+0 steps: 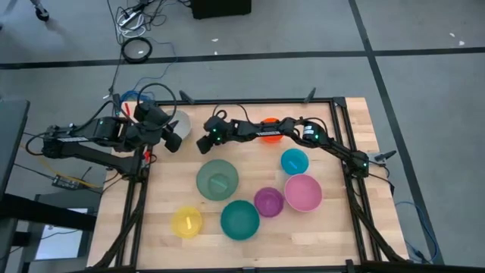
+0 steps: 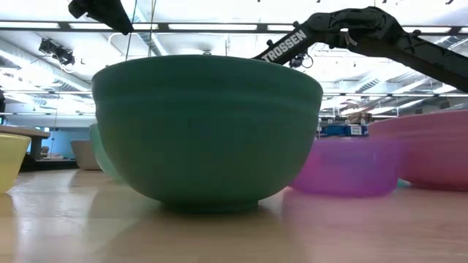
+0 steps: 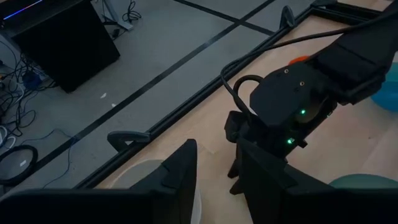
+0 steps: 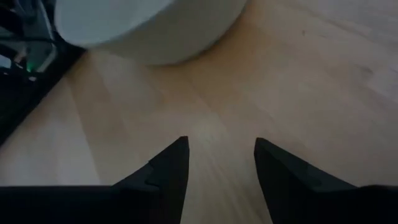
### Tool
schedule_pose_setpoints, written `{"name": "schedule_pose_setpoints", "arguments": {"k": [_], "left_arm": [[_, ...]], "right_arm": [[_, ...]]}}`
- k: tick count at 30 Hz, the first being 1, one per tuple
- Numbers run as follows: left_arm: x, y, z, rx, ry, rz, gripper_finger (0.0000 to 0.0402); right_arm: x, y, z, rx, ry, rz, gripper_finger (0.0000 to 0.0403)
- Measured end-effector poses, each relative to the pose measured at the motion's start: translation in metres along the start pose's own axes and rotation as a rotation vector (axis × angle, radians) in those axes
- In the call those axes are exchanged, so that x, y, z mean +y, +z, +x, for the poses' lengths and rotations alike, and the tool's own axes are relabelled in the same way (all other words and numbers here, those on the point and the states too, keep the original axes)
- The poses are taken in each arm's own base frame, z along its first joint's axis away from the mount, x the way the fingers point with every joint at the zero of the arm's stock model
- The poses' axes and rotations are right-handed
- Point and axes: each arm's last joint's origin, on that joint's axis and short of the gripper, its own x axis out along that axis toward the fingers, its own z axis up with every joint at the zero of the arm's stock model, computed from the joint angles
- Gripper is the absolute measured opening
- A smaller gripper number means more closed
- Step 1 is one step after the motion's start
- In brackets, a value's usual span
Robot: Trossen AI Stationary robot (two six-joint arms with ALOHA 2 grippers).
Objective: Nest bowls inside each other
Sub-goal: Stack the gray bowl on top of the green bowl
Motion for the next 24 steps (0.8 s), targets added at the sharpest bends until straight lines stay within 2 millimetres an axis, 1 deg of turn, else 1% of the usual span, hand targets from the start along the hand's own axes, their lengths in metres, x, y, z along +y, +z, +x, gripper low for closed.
{"name": "schedule_pose_setpoints", "arguments": {"k": [5, 13, 18, 22, 24], "left_arm": [[0.0, 0.0, 0.0, 0.001, 0.001, 0.002, 0.0122], [0.0, -0.001, 0.0, 0.005, 0.003, 0.006, 0.0122], [0.004, -0.006, 0.0, 0.038, 0.046, 0.053, 0.0122], [0.01, -0.013, -0.001, 0.089, 0.099, 0.066, 0.0122], [0.013, -0.017, -0.002, 0.121, 0.123, 0.073, 0.0122]], "right_arm": [[0.002, 0.003, 0.0, -0.027, 0.02, 0.004, 0.0171], [0.008, 0.011, -0.001, -0.115, 0.088, 0.031, 0.0171], [0.016, 0.017, -0.003, -0.166, 0.159, 0.028, 0.0171], [0.023, 0.021, -0.006, -0.194, 0.171, -0.027, 0.0171], [0.028, 0.025, -0.008, -0.231, 0.147, -0.07, 0.0171]]}}
